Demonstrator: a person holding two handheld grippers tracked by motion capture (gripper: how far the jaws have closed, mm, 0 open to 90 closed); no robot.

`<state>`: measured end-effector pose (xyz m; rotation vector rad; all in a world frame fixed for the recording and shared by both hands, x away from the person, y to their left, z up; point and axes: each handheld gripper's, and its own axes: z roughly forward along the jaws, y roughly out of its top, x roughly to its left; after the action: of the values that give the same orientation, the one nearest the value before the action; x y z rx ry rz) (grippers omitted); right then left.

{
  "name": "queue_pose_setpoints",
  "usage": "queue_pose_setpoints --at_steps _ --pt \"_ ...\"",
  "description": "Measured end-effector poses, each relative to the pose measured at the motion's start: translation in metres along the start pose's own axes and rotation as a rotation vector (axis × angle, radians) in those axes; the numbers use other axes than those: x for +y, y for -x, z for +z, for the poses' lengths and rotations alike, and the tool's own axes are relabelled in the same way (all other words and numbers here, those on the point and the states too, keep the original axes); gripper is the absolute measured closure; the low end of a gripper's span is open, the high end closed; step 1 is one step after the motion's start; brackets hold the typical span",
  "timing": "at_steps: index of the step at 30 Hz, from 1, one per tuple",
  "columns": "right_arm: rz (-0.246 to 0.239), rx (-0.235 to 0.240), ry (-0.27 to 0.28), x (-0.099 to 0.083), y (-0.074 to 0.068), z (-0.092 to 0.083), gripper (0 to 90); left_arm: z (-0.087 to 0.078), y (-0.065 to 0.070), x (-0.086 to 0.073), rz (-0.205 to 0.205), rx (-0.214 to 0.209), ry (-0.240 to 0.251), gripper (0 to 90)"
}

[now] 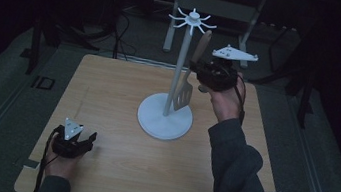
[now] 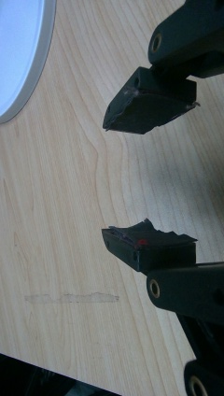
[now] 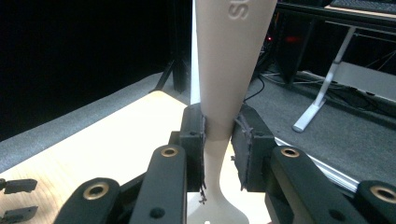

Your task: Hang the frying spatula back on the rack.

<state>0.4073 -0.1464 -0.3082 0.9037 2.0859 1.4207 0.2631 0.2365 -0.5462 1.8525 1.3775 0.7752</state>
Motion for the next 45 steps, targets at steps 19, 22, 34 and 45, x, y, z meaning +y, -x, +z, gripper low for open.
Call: queue_pose_setpoints --at_steps 19,22,34,45 --pt "0.003 0.002 -0.028 0.004 0.000 0.008 74.9 0.000 0.000 0.000 -0.002 -0.001 0.001 41.8" --pt "0.004 0.000 -0.040 0.005 0.000 0.011 74.9 0.000 -0.001 0.000 -0.002 -0.002 0.001 41.8" --pt "0.006 -0.001 -0.015 0.000 0.000 0.008 70.5 0.000 0.000 0.000 -0.002 -0.003 -0.001 41.7" --pt "0.003 -0.023 -0.002 -0.004 -0.002 0.004 55.8 0.000 0.000 0.000 0.000 -0.001 -0.001 41.7"
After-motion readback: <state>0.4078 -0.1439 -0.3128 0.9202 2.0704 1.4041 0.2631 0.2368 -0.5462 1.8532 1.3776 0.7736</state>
